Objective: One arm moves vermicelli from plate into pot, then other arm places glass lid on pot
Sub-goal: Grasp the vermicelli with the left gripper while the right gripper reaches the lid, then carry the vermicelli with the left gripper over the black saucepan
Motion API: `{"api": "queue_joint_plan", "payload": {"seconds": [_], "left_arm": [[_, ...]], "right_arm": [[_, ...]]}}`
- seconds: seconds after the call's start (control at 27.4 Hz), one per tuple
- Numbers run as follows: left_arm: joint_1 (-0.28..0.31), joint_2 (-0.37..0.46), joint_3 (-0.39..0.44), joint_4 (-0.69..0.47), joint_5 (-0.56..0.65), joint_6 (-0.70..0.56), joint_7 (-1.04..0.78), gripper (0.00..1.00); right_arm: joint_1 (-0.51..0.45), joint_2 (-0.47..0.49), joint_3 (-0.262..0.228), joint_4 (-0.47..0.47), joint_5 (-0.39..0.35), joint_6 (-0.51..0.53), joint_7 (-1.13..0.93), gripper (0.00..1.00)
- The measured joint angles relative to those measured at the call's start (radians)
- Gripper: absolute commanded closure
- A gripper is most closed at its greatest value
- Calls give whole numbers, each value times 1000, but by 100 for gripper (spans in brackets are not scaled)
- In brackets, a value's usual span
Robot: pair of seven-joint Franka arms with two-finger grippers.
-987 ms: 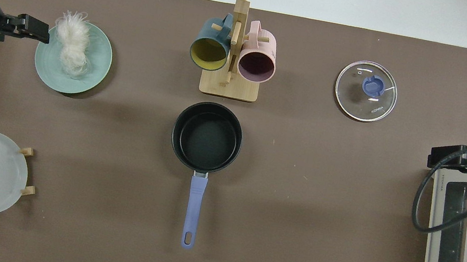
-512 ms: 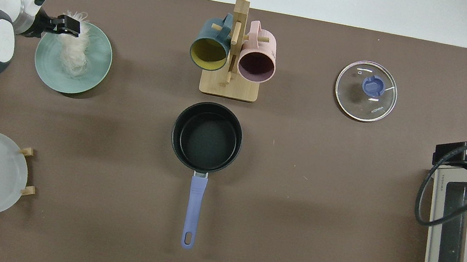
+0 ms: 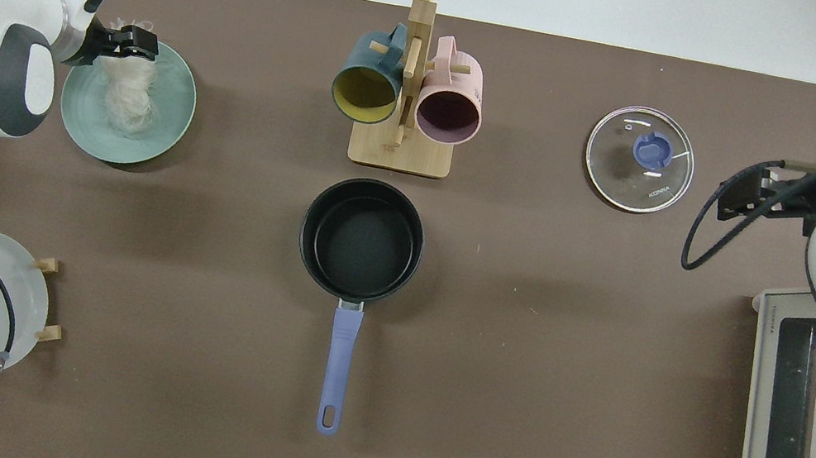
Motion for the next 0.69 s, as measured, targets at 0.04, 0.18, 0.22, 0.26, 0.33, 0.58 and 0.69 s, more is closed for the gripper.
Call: {"api": "queue_joint_plan", "payload": {"seconds": [0.04,0.18,0.22,0.26,0.33,0.58,0.69], "left_arm": [[0,4,0,0,0,13,-2,10],[0,21,-3,0,1,44,-13,66],[0,24,-4,1,1,46,-16,78],[0,26,-6,1,1,46,-21,89],[0,28,-9,3,1,46,-32,100],[0,28,-22,29,6,18,-38,100],[-2,25,-34,55,7,-51,-39,100]], "right_arm": [[0,19,0,7,0,15,0,1],[-3,86,-2,25,0,70,0,1],[-5,103,-2,31,0,82,0,1],[-6,118,-2,38,0,89,0,1],[-6,148,0,57,1,99,0,1],[0,273,18,126,1,196,0,1],[1,327,21,143,1,244,0,1]]}}
